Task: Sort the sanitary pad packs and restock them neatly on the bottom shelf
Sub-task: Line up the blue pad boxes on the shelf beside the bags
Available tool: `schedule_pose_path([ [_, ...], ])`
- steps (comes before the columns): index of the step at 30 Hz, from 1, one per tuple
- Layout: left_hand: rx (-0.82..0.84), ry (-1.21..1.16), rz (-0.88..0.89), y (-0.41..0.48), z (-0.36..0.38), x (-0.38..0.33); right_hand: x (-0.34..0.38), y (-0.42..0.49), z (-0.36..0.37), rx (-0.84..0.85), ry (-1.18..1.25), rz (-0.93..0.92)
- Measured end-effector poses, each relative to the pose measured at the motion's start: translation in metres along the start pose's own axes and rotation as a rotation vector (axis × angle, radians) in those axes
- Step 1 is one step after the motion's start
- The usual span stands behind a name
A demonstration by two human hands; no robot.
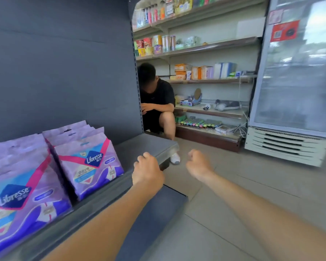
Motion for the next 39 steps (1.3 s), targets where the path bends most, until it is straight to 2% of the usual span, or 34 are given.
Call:
schedule_pose_path([
  [9, 0.319, -0.103, 0.347, -0.047, 0.076, -0.145, -0.136, -0.024, -0.137, -0.149, -0.227, 0.156],
  [14, 0.372, -0.081, 0.533, -0.076, 0.107, -0.21, -0.194, -0.054, -0.197, -0.15, -0.385, 0.182],
  [23, 0.498, -0.17, 0.67, -0.157, 0.171, -0.299, -0.317, -0.111, -0.261, -0.154, -0.502, 0.4],
  [30, 0.647, -0.162, 0.637, -0.194, 0.247, -0.317, -0.388, -0.127, -0.245, -0.096, -0.5, 0.509],
  [39, 0.837, -0.213, 0.422, -0.214, 0.362, -0.326, -0.495, -0.145, -0.202, -0.049, -0.392, 0.712],
])
Point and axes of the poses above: each hand's wrist, its own y-axis towards the middle knuckle, its own z-axis out of the palm, x = y × z, the point moved 6 cm from there along y, towards the middle knuckle, and after that the axes turned 9 degrees about -x, right-handed, at the moved point
